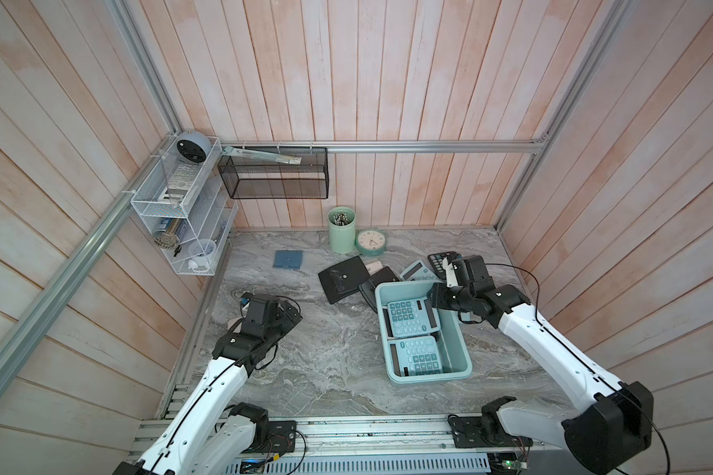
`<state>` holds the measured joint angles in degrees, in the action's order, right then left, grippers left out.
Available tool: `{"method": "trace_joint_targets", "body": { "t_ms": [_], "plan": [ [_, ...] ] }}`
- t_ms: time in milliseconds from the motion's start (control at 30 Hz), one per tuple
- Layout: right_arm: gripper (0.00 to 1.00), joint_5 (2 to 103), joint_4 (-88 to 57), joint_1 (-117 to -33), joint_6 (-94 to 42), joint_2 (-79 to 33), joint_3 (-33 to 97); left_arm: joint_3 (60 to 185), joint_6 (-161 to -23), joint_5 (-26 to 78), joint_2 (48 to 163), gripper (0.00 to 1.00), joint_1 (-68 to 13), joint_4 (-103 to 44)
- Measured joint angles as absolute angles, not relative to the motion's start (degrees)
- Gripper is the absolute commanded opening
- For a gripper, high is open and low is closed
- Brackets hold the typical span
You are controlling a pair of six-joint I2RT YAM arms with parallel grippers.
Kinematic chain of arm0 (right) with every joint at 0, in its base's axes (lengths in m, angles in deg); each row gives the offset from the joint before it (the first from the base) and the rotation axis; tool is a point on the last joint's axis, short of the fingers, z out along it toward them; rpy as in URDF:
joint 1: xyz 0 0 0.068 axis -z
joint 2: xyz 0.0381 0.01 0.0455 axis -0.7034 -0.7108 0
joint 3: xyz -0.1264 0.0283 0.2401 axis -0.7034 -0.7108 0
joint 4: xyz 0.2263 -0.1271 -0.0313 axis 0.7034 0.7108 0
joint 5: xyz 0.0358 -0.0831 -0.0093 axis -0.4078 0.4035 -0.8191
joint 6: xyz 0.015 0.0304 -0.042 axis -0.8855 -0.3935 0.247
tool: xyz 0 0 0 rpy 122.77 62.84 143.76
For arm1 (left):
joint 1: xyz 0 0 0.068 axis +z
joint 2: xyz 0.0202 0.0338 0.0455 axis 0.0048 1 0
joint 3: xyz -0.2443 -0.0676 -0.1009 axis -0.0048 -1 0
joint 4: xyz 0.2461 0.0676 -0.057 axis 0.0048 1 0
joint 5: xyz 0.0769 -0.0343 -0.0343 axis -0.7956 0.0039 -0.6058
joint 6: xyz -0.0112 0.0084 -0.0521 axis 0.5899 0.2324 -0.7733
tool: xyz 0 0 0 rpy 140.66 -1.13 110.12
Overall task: Put the calculator in the storage box
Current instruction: Place the calculator in the storage box, then pick up the calculator from the center of the board.
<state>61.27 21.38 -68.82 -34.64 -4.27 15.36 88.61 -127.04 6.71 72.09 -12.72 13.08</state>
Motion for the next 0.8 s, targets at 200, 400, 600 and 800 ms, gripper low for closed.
{"method": "trace_joint_targets", "body": {
  "t_ms": [200, 400, 600, 800],
  "plan": [
    [0.53, 57.80, 19.57, -76.23, -36.43, -5.89, 18.07, 88.61, -125.18, 1.33, 70.14, 1.00, -3.19, 17.94],
    [0.54, 55.42, 15.90, -83.55, -37.76, -10.80, 20.54, 87.80, -123.50, -0.63, 73.20, 1.00, 7.98, 17.45],
    [0.54, 53.58, 13.19, -88.55, -38.64, -17.58, 23.84, 86.20, -122.63, -0.30, 79.63, 1.00, 15.26, 12.21],
    [0.55, 51.66, 10.78, -91.20, -39.47, -22.47, 26.84, 85.57, -121.27, 2.34, 86.40, 1.00, 17.86, 4.43]
  ]
}}
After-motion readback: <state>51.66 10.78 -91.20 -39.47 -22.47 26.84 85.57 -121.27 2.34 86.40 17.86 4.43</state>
